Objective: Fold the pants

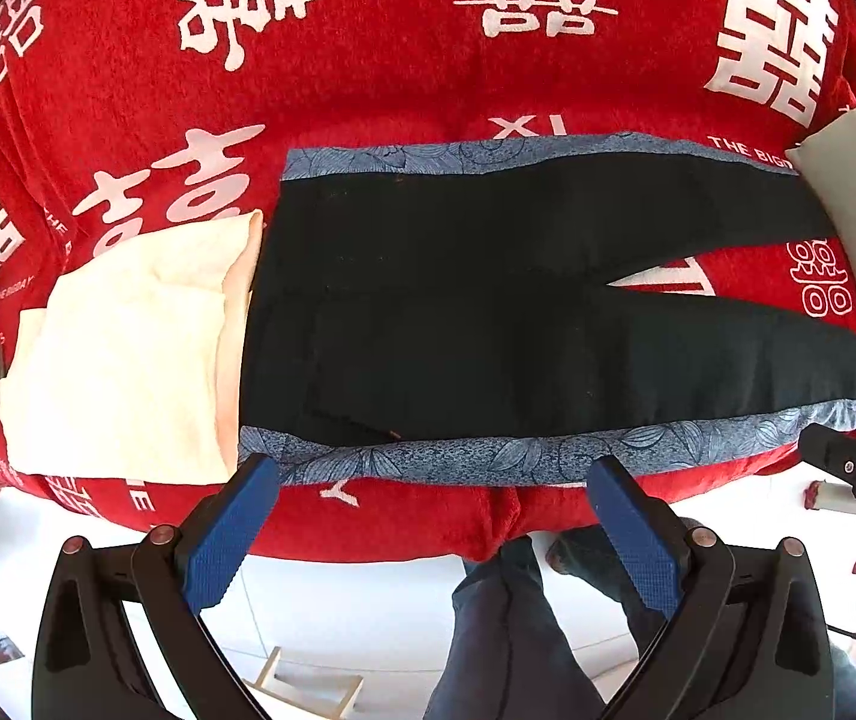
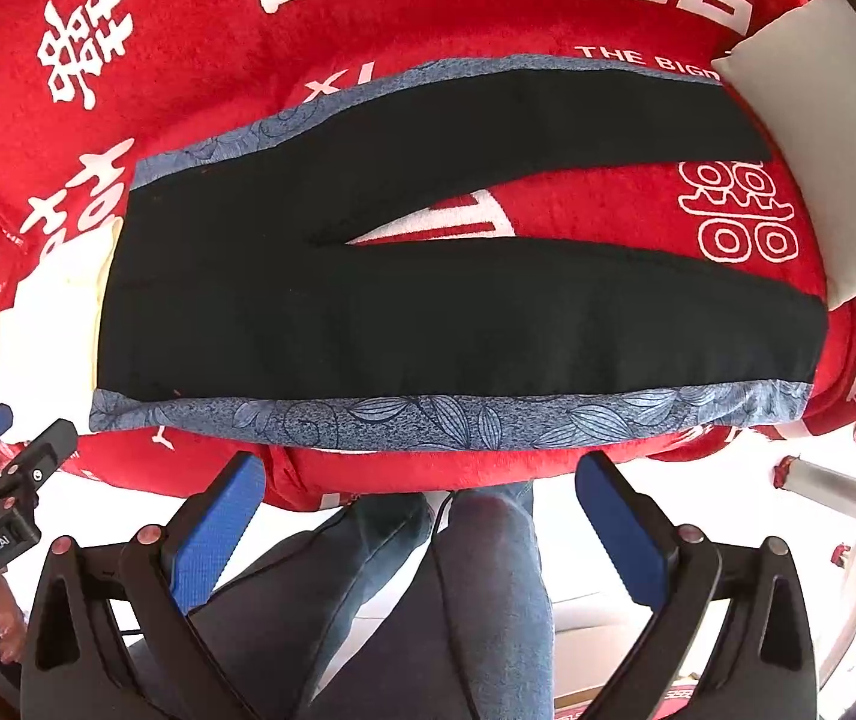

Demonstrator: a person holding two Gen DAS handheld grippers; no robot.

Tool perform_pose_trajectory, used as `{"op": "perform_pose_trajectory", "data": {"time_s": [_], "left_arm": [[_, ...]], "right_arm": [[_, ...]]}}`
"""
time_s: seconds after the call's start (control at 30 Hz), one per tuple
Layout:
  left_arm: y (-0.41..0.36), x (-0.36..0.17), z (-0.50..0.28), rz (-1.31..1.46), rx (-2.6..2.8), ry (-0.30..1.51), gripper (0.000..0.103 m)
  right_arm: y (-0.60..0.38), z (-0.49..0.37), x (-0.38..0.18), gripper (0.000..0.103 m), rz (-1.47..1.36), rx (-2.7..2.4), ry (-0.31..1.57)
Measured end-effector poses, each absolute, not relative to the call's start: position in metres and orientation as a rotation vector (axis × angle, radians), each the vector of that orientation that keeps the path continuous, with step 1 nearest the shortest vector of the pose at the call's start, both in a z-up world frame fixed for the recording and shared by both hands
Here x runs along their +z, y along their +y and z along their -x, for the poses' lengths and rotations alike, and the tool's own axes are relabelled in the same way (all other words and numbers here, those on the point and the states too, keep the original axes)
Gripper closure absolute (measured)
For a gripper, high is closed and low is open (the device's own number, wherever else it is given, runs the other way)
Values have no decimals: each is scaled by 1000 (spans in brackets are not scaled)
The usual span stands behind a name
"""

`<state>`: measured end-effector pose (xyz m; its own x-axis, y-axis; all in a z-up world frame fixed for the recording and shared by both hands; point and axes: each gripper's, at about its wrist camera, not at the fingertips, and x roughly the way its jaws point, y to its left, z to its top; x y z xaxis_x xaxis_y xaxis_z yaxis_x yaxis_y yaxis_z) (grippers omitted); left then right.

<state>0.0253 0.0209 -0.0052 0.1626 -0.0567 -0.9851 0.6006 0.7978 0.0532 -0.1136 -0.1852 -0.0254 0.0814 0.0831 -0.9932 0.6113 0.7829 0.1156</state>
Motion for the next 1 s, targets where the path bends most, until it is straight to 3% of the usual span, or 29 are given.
{"op": "perform_pose_trajectory", "data": {"time_s": [1.0], "left_arm": [[21,-4,-24,-510,-508,1333,0]], "right_arm": [[-185,119,-25,0,-612,-453,1449]]}}
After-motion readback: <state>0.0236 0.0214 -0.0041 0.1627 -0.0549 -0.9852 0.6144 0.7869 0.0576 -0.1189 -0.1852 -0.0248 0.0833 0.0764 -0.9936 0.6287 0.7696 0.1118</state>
